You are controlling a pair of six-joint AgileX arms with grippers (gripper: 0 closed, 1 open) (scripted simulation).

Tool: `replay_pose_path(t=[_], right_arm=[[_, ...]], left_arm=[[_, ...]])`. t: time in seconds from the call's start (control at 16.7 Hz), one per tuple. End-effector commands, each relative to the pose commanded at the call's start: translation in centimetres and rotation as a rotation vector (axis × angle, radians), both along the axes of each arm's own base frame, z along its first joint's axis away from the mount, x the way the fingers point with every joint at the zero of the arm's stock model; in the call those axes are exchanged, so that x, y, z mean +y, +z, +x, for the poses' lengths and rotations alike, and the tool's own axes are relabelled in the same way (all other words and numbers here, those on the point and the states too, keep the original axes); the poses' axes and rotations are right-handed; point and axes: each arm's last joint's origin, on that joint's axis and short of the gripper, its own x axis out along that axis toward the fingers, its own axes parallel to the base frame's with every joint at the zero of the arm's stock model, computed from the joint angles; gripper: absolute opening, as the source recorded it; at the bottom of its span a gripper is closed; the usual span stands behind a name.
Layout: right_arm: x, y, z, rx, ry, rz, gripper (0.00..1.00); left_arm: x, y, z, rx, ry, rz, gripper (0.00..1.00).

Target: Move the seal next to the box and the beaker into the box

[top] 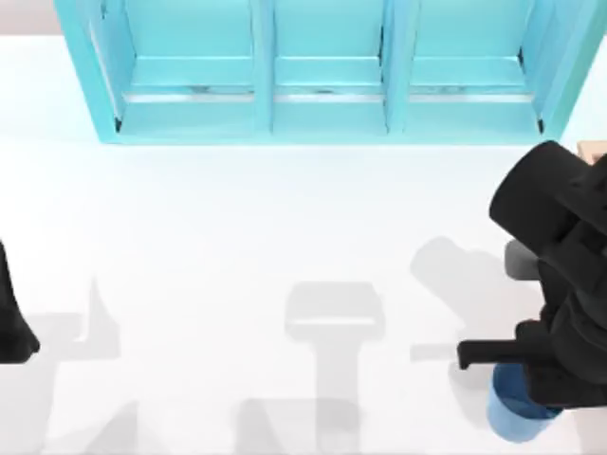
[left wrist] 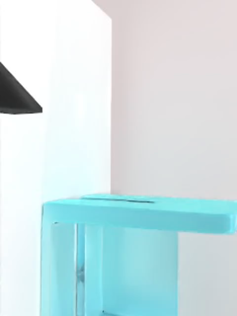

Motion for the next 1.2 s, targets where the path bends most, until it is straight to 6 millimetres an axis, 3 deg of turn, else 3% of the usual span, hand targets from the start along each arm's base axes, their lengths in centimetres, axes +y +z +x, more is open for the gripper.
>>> replay_pose_path(t=[0.18, 0.48, 0.78, 0.96, 1.2], right_arm=[[-1.8, 1.5, -0.3, -0.009, -0.001, 0.007, 0.0], [-1.8, 1.4, -0.3, -0.006, 0.002, 0.003, 0.0], [-3.5, 2.3, 2.7, -0.033, -0.057, 0.048, 0.0], [-7.1, 2.9, 5.9, -0.072, -0.121, 0.079, 0.0], [-15.5, 2.9, 8.6, -0.098, -0.197, 0.069, 0.0]], left_arm=[[0.0, 0.0, 0.0, 0.0, 0.0, 0.0, 1.0], [0.0, 0.0, 0.0, 0.0, 0.0, 0.0, 1.0], [0.0, 0.0, 0.0, 0.0, 0.0, 0.0, 1.0], [0.0, 0.0, 0.0, 0.0, 0.0, 0.0, 1.0], [0.0, 0.0, 0.0, 0.0, 0.0, 0.0, 1.0]])
